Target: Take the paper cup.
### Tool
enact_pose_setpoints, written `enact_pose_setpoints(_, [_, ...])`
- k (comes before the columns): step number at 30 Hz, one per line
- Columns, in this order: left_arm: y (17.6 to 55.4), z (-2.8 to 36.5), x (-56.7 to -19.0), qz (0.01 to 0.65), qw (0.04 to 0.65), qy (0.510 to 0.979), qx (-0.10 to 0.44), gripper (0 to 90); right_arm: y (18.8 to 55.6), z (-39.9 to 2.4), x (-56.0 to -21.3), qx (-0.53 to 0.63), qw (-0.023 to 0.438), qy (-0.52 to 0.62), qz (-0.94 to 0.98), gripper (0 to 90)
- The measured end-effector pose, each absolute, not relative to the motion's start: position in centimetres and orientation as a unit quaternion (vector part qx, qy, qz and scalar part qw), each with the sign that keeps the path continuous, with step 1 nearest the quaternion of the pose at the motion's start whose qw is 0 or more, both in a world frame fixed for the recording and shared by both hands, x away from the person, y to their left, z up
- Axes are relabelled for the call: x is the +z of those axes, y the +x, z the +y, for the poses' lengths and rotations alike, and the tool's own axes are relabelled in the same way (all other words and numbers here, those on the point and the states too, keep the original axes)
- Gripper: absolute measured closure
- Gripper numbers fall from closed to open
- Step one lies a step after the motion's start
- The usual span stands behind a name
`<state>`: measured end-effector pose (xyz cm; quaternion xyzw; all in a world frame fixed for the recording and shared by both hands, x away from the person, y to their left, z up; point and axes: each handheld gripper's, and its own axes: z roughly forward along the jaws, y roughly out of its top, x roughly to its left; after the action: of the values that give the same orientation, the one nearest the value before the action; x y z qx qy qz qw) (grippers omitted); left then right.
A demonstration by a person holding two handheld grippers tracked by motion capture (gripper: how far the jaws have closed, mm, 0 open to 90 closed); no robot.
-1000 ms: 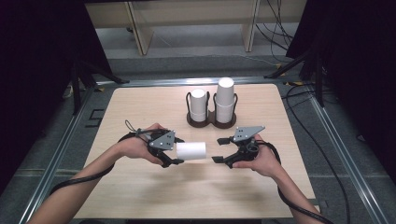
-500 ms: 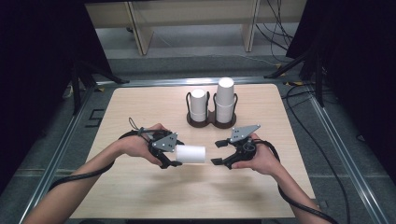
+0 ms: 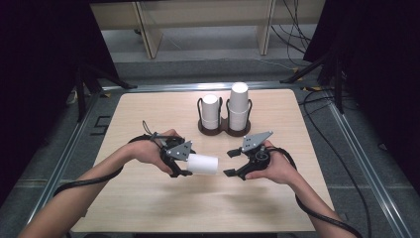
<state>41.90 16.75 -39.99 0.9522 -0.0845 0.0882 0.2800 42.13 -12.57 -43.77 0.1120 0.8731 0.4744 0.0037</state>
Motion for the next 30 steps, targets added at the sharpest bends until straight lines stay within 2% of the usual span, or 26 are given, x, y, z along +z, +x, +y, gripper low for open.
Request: enact_pose_setpoints(30, [42.1, 14.4, -39.0, -0.079, 0.199, 0.974, 0.067, 31.5, 42.4, -11.3, -43.4, 0.445, 0.01, 0.103, 0.889, 24.3])
